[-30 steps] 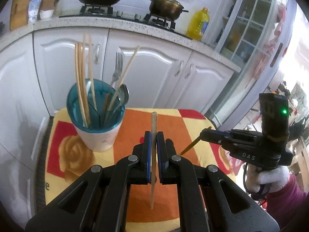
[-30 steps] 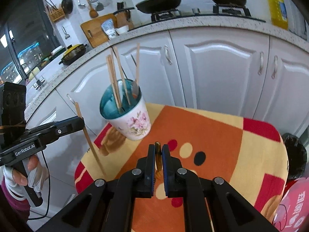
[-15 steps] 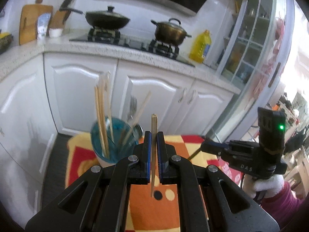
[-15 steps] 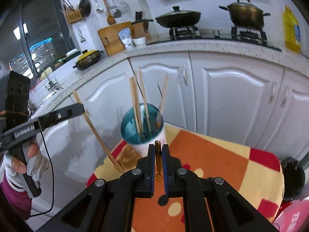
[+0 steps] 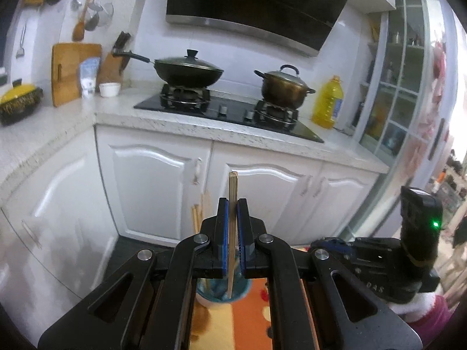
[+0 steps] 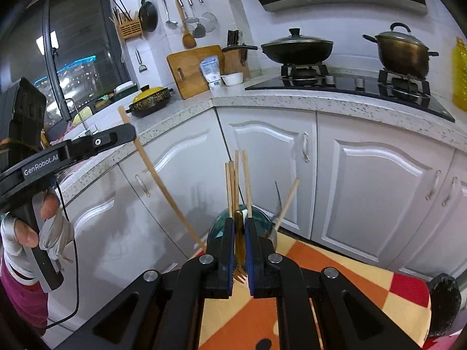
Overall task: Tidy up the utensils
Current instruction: 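Lower the chopstick and fork into the holder and open both grippers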
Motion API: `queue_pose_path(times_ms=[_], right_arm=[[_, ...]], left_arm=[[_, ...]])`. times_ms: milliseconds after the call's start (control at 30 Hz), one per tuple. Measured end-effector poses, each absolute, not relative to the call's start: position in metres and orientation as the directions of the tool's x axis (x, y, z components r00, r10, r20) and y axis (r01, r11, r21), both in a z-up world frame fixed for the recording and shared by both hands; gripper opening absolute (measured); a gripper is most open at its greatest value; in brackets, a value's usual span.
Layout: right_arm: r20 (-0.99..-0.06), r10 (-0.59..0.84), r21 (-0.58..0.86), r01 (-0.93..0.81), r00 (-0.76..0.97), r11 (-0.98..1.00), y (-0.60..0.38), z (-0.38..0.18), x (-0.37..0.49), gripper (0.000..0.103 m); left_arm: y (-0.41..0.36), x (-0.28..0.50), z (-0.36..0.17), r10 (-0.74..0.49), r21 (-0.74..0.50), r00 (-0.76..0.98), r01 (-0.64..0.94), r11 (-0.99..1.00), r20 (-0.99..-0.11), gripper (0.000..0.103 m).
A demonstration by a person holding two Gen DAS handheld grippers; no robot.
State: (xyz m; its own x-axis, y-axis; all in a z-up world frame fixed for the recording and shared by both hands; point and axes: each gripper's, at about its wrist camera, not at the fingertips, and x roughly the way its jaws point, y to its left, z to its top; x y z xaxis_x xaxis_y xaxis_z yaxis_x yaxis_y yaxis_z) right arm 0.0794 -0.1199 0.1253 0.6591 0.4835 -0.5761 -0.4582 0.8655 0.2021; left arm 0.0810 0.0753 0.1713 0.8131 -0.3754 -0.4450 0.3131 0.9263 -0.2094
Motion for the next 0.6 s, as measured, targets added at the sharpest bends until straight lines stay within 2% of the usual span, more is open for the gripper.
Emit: queue_pose_path(times_ms=[333, 600], right_arm=[[-0.634, 0.474, 0.230, -0.436, 0.611, 0.870, -0.103, 0.087, 0.120, 0.006], [-0.680, 0.474, 0.273, -0.407, 0.559, 0.872, -0.105, 0.048, 0.141, 0.006]], left_arm=[[0.067, 0.123, 0.137, -0.267, -0.130, 0.825, 0.233, 0.964, -0.498, 0.004], [0.058, 0.141, 0.098, -0.256, -0.135, 0.785, 0.219, 0.966, -0.564, 0.004]])
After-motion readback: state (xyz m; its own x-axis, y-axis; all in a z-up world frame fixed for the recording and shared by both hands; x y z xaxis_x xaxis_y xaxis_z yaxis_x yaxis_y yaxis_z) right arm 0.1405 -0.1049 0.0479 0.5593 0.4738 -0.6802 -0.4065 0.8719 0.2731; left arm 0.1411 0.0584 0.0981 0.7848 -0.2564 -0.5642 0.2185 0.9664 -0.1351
